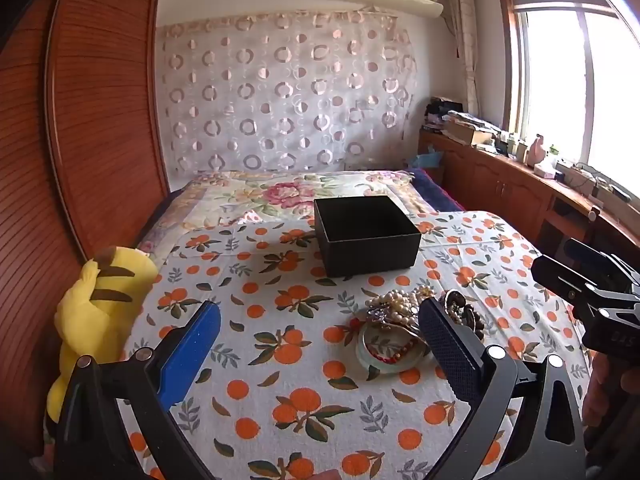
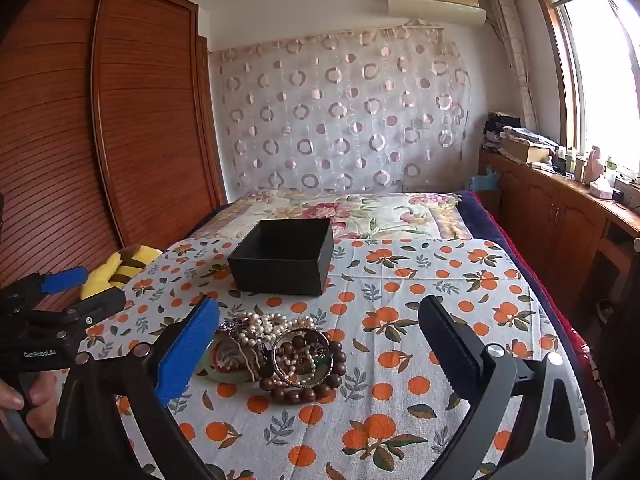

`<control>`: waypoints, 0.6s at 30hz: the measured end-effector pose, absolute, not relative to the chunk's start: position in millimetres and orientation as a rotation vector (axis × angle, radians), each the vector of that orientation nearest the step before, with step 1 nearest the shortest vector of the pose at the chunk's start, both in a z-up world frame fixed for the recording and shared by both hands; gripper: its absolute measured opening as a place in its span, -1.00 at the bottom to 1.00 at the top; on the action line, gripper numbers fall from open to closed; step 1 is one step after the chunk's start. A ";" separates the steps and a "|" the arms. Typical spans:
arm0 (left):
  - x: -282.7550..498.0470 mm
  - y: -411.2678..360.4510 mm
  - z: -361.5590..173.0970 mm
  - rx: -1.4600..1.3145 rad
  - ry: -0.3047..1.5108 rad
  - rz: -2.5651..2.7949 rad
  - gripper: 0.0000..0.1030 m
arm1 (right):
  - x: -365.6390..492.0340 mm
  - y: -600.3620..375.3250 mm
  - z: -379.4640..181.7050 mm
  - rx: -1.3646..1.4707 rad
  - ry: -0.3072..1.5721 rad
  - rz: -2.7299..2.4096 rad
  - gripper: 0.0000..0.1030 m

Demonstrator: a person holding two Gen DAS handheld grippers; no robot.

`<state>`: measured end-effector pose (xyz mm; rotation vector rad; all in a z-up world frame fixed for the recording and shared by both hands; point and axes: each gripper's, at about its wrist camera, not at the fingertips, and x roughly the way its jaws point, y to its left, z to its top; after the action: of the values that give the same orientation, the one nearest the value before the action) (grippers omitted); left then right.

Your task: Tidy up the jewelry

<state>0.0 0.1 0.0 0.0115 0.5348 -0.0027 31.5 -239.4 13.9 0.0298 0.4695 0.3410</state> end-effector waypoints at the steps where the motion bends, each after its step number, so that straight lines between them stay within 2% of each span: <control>1: 0.0 0.1 0.0 0.012 0.535 -0.003 0.86 | 31.5 -239.4 14.0 0.029 0.469 0.340 0.95; 18: -0.7 -0.3 4.7 0.009 0.525 -0.006 0.86 | 29.7 -239.9 15.9 0.031 0.461 0.341 0.95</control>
<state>-0.7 -0.3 4.7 0.0089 0.5249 -0.0063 29.7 -239.9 15.9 0.0306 0.4605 0.3411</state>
